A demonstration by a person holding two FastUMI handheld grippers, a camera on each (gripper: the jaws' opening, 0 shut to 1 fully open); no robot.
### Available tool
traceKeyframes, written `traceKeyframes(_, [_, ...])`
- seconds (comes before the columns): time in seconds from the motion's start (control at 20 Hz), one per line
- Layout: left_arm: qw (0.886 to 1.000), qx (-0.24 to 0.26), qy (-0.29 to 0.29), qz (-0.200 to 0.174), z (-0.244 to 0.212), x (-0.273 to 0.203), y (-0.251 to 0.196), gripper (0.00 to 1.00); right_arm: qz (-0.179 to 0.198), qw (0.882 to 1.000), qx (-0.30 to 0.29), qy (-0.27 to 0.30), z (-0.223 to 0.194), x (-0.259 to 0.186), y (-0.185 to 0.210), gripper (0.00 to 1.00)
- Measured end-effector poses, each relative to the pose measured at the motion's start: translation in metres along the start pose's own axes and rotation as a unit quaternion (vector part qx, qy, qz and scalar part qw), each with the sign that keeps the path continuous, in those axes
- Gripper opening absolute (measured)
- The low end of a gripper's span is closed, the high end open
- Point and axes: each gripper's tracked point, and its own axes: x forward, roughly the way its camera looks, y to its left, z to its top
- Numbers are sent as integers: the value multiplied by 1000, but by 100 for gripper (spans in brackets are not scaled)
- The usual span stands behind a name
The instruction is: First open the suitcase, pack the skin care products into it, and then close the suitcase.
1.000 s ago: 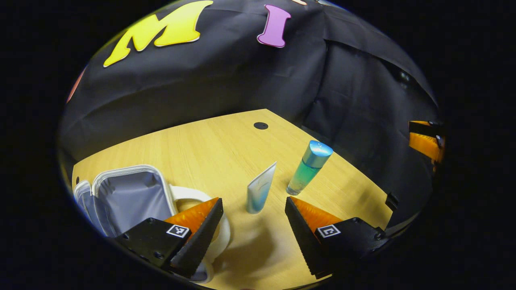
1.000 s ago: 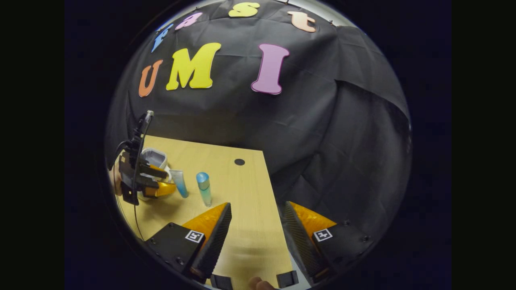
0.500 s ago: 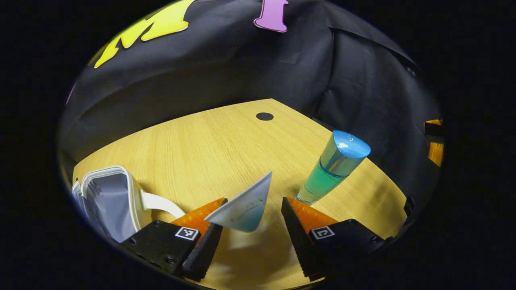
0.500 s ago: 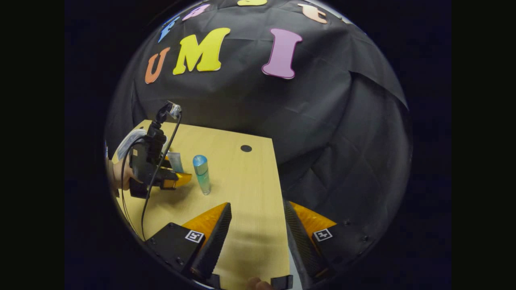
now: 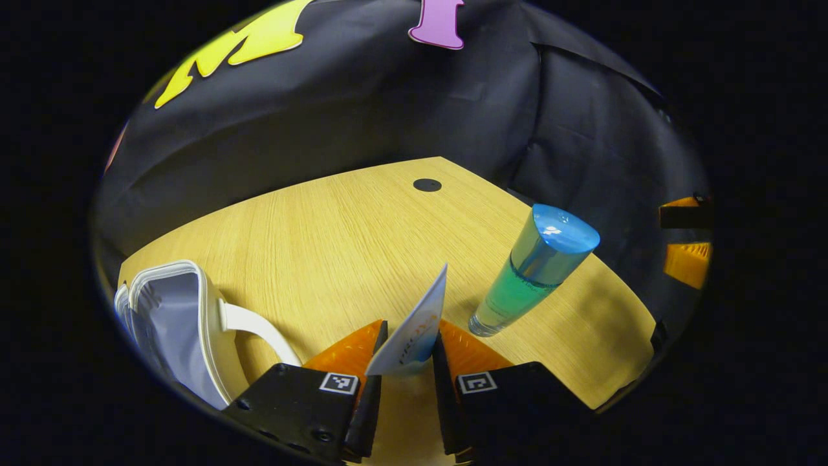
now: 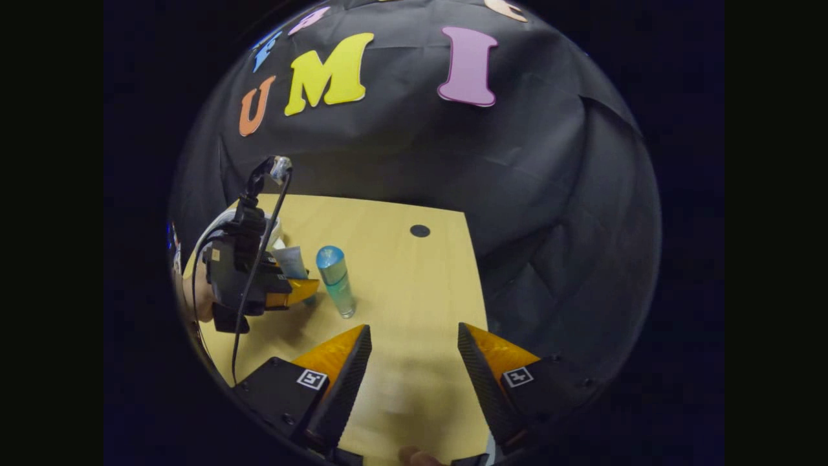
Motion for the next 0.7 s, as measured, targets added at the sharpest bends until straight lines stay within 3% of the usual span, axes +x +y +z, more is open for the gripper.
traceKeyframes(0.1, [1000,-17,-2,-6,1,-10,-5,42,21,1000,2,-10,6,10,17,80])
traceKeyframes(0.5, [997,-32,-41,60,18,-92,21,42,94,994,-43,-42,18,69,87,79])
traceKeyframes(0.7, [994,-40,-44,94,10,-130,42,42,84,995,-31,-51,25,98,100,79])
